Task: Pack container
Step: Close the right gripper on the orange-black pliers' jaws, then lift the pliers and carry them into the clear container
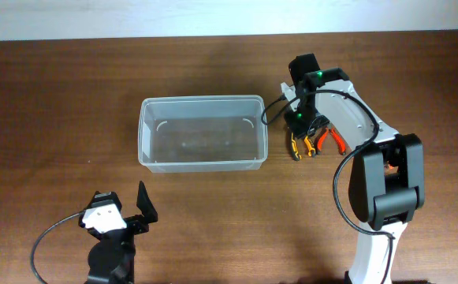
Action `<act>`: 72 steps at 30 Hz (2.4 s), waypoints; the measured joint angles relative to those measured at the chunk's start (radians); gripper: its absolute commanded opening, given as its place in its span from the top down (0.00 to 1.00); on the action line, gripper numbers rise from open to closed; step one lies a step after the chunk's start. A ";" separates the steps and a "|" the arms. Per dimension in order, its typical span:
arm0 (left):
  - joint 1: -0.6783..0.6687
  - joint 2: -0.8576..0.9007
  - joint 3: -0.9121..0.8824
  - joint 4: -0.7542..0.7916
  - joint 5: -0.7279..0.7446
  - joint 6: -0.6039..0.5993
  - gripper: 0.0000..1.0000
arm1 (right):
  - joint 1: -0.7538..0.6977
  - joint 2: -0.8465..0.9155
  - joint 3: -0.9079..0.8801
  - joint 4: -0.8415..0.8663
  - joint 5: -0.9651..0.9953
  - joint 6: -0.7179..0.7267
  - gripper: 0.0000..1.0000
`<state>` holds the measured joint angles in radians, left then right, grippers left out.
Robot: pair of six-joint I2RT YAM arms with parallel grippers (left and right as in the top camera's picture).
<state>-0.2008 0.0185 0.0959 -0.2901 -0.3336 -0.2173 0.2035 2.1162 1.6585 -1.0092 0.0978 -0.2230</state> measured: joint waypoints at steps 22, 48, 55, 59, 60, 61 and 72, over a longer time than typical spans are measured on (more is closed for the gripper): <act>0.000 0.000 0.000 0.000 0.000 0.000 0.01 | -0.048 0.000 -0.118 0.102 0.000 -0.003 0.57; 0.000 0.000 0.000 0.000 0.000 0.000 0.01 | -0.053 -0.005 -0.179 0.192 -0.039 -0.013 0.96; 0.000 0.000 0.000 0.000 0.000 0.000 0.01 | -0.053 -0.005 -0.124 0.064 -0.039 0.007 0.96; 0.000 0.000 0.000 0.000 0.000 0.000 0.01 | -0.053 -0.007 0.007 -0.037 -0.038 0.026 0.96; 0.000 0.000 0.000 0.000 0.000 0.000 0.01 | -0.053 -0.010 0.067 -0.077 -0.039 0.030 0.96; 0.000 0.000 0.000 0.000 0.000 0.000 0.01 | -0.052 -0.012 0.100 -0.097 -0.039 0.032 0.96; 0.000 0.000 0.000 0.000 0.000 0.000 0.01 | 0.064 -0.126 0.455 -0.312 -0.177 -0.167 0.96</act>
<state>-0.2008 0.0185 0.0959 -0.2897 -0.3336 -0.2173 0.2672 1.9903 2.1139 -1.3216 -0.0795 -0.3904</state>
